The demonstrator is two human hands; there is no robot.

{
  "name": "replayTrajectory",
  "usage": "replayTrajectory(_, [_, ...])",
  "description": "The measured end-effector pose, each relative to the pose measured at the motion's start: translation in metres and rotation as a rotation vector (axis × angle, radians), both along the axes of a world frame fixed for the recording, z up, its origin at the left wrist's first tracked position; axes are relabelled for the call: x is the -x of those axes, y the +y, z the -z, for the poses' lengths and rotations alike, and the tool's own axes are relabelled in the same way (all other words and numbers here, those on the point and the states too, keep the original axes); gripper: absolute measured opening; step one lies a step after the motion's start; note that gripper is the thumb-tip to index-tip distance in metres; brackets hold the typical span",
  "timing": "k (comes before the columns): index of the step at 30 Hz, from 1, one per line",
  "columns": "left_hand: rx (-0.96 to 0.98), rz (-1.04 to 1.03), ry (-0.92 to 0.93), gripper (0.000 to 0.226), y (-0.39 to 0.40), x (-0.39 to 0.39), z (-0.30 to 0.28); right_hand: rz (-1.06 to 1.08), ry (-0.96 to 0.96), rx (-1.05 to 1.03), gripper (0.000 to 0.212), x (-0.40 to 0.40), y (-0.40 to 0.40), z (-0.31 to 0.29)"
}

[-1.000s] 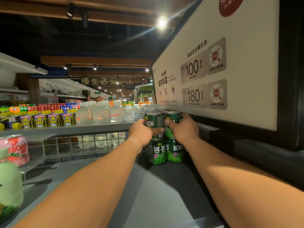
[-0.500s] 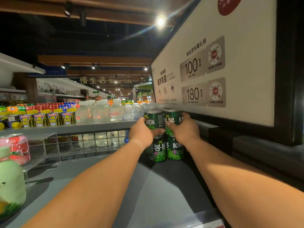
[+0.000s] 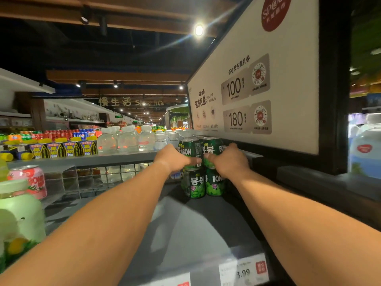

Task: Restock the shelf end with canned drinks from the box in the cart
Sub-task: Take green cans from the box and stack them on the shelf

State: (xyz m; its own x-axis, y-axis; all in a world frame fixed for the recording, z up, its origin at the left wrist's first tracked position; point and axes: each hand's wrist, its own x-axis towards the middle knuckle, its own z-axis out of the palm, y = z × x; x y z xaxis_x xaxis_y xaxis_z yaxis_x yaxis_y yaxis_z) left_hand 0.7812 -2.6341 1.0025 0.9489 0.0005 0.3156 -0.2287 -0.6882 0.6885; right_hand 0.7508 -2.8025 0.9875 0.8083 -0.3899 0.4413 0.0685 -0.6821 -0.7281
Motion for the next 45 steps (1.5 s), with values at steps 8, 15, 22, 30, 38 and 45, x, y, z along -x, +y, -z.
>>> replayTrajectory(8, [-0.022, -0.119, -0.091, 0.109, 0.025, 0.106, -0.01, -0.063, -0.001, 0.116, 0.07, 0.082, 0.02, -0.011])
replayTrajectory(15, [0.049, -0.355, -0.325, 0.071, 0.041, 0.224, 0.036, -0.357, -0.175, 0.203, 0.062, 0.177, 0.068, 0.018])
replayTrajectory(22, [-0.035, -0.659, -0.507, 0.05, 0.107, 0.361, 0.124, -0.676, -0.168, 0.205, 0.057, 0.277, 0.137, 0.111])
replayTrajectory(30, [-0.045, -0.988, -0.105, 0.044, 0.198, 0.521, 0.287, -0.956, 0.103, 0.231, 0.056, 0.387, 0.236, 0.246])
replayTrajectory(38, [0.038, -1.135, 0.3, 0.053, 0.246, 0.644, 0.414, -1.158, 0.371, 0.405, 0.064, 0.484, 0.308, 0.365])
replayTrajectory(45, [0.155, -1.251, 0.336, 0.039, 0.288, 0.714, 0.472, -1.246, 0.439, 0.574, 0.063, 0.525, 0.354, 0.421])
